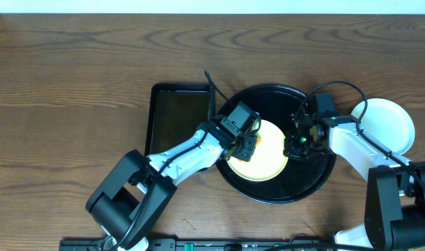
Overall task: Clean dirty plates on tray and stack at the side
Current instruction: 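Wipe the sauce on the yellow plate with the sponge in left gripper, then return the sponge to the water tray with the left gripper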
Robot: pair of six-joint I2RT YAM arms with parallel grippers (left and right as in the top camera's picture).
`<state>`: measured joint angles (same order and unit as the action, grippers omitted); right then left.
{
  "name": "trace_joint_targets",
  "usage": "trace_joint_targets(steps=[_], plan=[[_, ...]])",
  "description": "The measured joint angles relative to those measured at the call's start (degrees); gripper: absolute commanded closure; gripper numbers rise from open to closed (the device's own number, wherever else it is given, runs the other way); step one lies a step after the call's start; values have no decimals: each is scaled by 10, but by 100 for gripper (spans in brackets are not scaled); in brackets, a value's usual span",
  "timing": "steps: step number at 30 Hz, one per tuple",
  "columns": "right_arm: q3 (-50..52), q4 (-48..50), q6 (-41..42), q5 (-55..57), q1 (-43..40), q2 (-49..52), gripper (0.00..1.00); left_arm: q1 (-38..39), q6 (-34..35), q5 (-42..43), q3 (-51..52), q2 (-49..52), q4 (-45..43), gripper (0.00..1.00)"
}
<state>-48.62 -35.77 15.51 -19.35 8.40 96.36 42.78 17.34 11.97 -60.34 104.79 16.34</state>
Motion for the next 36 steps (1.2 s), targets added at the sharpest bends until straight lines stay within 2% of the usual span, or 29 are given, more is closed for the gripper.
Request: trace_joint_targets(steps=[8,11,15,21,27,32,36], plan=[[0,-2,0,-1,0,0,99,-11,46,-121,-5,7,40,93],[0,-4,1,-7,5,0,99,-18,52,-138,-14,5,49,93],[0,-3,1,-16,9,0,99,-21,52,-165,-15,-33,94,92],[1,-7,1,-7,8,0,99,-56,52,-209,-18,-146,179,93],[1,-5,0,-6,8,0,99,-122,52,-216,-18,-168,220,92],[2,4,1,-4,8,0,99,-163,52,-216,-9,-168,213,93],[2,25,4,8,8,-1,99,-204,23,-151,15,-162,166,93]])
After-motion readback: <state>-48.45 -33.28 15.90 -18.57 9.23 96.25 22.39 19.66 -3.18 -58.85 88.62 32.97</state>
